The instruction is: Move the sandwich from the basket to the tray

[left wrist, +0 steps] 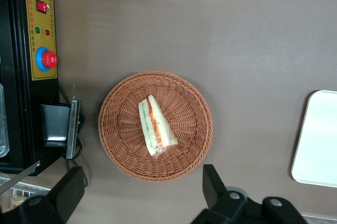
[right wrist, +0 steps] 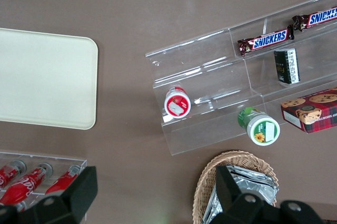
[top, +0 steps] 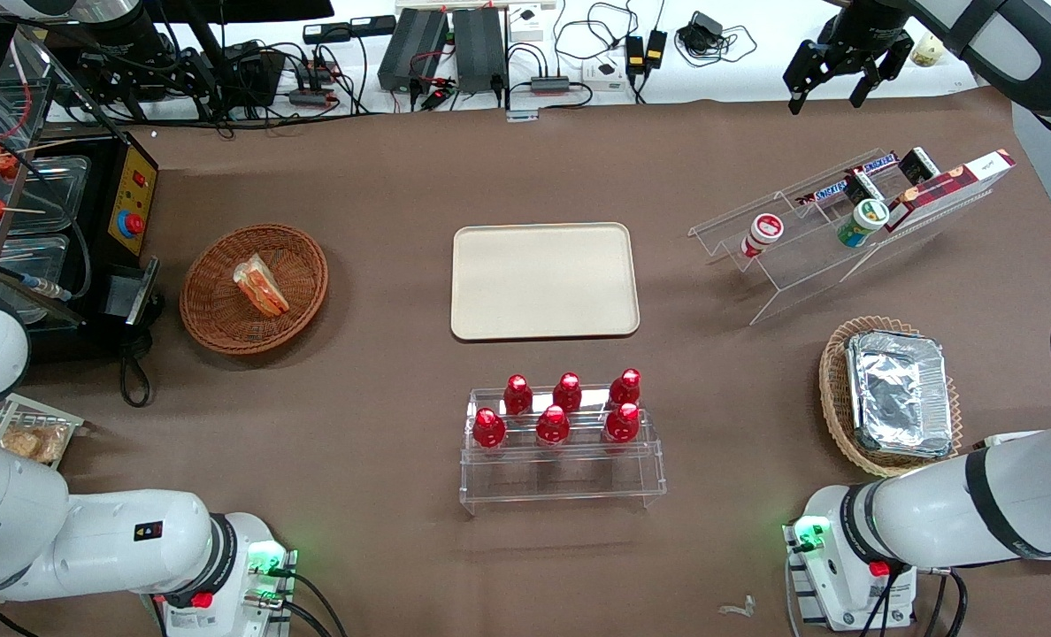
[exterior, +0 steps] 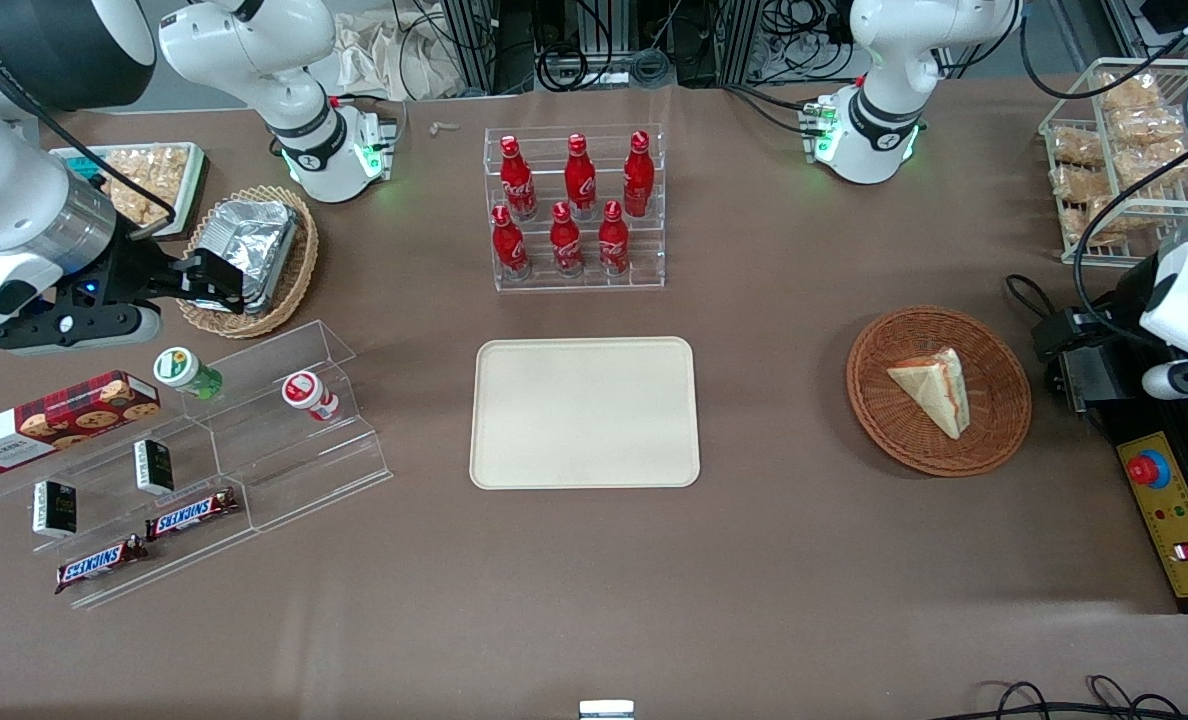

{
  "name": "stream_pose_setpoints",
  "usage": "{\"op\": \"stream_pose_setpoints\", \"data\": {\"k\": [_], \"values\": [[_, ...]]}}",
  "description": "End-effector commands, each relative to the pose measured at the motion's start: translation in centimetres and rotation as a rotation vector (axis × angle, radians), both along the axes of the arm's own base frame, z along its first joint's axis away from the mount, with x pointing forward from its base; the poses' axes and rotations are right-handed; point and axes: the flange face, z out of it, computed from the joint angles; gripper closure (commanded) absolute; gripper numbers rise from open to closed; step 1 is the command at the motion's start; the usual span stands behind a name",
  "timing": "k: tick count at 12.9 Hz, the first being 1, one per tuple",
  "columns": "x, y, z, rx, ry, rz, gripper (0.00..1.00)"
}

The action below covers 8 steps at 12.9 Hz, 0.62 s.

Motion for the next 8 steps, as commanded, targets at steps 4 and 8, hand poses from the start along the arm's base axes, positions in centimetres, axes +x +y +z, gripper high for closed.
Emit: {"op": "stream_pose_setpoints", "data": {"k": [4,8], "values": [[0.5,-0.3,-0.3,0.002,0.016,0.001,0.0],[-0.6,0.3,-2.8,0.007,0.068,0.076,0.0]]}}
